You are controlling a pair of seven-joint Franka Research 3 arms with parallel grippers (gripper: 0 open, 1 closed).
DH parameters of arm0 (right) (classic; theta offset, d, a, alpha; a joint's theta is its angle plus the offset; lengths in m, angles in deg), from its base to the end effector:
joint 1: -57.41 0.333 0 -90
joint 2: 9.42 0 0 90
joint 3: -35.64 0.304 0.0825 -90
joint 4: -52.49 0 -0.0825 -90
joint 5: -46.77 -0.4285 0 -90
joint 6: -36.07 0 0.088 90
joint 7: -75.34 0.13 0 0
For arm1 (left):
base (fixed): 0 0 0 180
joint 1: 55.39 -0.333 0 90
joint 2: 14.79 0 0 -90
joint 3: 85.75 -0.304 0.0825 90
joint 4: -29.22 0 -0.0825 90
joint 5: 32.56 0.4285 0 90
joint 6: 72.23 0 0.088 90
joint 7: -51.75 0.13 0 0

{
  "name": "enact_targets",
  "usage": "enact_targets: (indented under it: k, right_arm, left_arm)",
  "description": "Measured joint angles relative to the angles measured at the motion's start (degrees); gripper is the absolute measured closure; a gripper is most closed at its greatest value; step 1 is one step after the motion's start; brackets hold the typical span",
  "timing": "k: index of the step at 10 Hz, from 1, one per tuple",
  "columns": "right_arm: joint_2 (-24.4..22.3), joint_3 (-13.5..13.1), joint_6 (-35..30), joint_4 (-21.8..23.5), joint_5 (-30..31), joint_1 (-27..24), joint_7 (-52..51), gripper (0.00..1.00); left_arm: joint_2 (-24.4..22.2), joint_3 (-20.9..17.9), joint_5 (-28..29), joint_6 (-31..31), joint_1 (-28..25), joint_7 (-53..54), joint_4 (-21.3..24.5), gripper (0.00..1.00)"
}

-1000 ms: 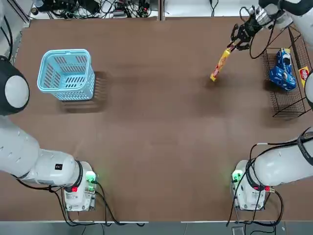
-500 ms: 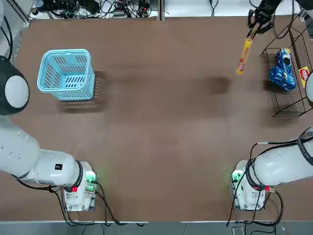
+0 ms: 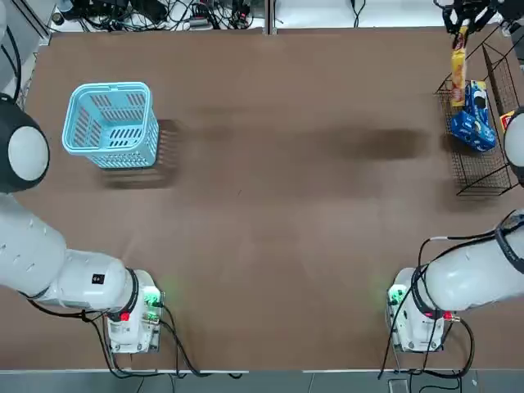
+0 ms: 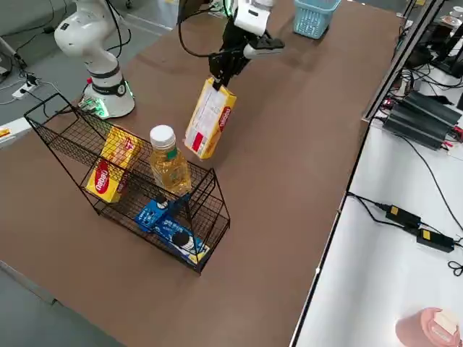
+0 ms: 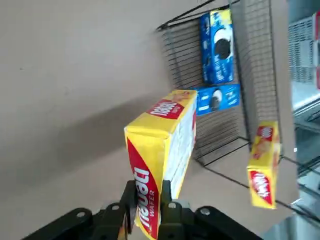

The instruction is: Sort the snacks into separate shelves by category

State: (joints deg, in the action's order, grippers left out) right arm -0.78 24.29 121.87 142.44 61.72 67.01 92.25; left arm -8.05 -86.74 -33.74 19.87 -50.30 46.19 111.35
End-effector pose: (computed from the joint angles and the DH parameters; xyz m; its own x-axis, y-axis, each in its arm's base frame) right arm 0.6194 -0.0478 0.4998 0.9360 -0.3296 -0.1236 -0.2735 -0.9020 0.3340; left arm 0.6377 -0.0489 0.5913 0.9982 0.0261 0.0543 0.0248 -0.9994 0.0239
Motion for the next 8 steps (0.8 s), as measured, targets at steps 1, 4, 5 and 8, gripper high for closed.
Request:
enact_targets:
  k: [1, 4, 5, 8]
  right_arm:
    - [0.18, 0.01, 0.00, -0.19, 2.24, 0.11, -1.05, 0.77]
    - [0.21, 0.10, -0.88, -0.52, 9.13, 1.96, -5.20, 0.77]
    - [0.21, 0.11, -0.99, -0.61, 10.89, 2.18, -7.70, 0.77]
    - [0.21, -0.03, -1.05, -0.79, 13.93, 2.08, -13.24, 0.77]
  left_arm:
    - [0.00, 0.00, 0.00, 0.00, 0.00, 0.00, 0.00, 0.00]
    - [0.00, 0.00, 0.00, 0.00, 0.00, 0.00, 0.00, 0.00]
    - [0.00, 0.00, 0.00, 0.00, 0.00, 0.00, 0.00, 0.00]
    - [0.00, 0.00, 0.00, 0.00, 0.00, 0.00, 0.00, 0.00]
